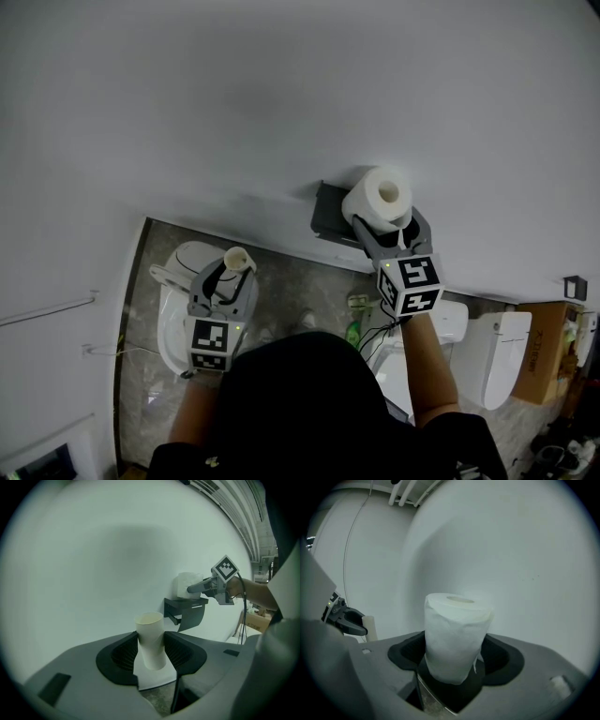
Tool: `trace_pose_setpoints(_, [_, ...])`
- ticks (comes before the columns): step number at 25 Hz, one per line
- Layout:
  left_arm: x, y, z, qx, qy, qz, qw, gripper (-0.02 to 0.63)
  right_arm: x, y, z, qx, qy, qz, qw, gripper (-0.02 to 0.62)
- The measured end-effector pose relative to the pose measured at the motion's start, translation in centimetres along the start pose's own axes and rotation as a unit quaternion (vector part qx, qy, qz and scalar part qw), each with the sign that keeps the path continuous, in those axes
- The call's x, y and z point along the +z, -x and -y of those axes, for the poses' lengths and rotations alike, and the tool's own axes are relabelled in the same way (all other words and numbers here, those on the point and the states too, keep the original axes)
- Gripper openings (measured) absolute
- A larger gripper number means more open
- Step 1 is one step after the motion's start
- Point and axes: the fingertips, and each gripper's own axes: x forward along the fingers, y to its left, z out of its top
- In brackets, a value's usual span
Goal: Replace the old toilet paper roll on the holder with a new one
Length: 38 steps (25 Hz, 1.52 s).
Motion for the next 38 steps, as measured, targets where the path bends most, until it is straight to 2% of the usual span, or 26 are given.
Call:
trace_pose_setpoints(5, [-0.1, -0.2, 0.3, -0.002, 0.001, -0.004, 1.0, 0.187, -0.3, -0.2, -0.2, 0.001, 0.012, -0.005, 1.0, 0.359])
trace_pose_setpoints(9, [-0.2, -0.2, 0.3, -0.002, -0.001, -0.002, 1.0, 0.187, -1.6, -0.7, -0.6, 0.003, 0.02, -0.029, 0.999, 0.36])
trace_pose_setpoints(19, [-0.4, -0.2, 0.4, -0.004, -0.001, -0.003, 1.0, 0.187, -2.1, -0.9, -0.6, -0.003, 0.007, -0.015, 1.0, 0.36])
trace_pose_setpoints(24, [-0.6, -0.1, 0.6, -0.007, 0.001, -0.006, 1.0, 0.187, -2.7, -1.2, -0.9, -0.001, 0.019, -0.029, 0.999, 0.405])
trace_pose_setpoints(38, [0.0, -0.5, 1.3, -0.027, -0.013, 0.005, 0.9995, 0.187, 0.1, 1.2, -0.1, -0.011, 0.005, 0.014, 1.0, 0.425])
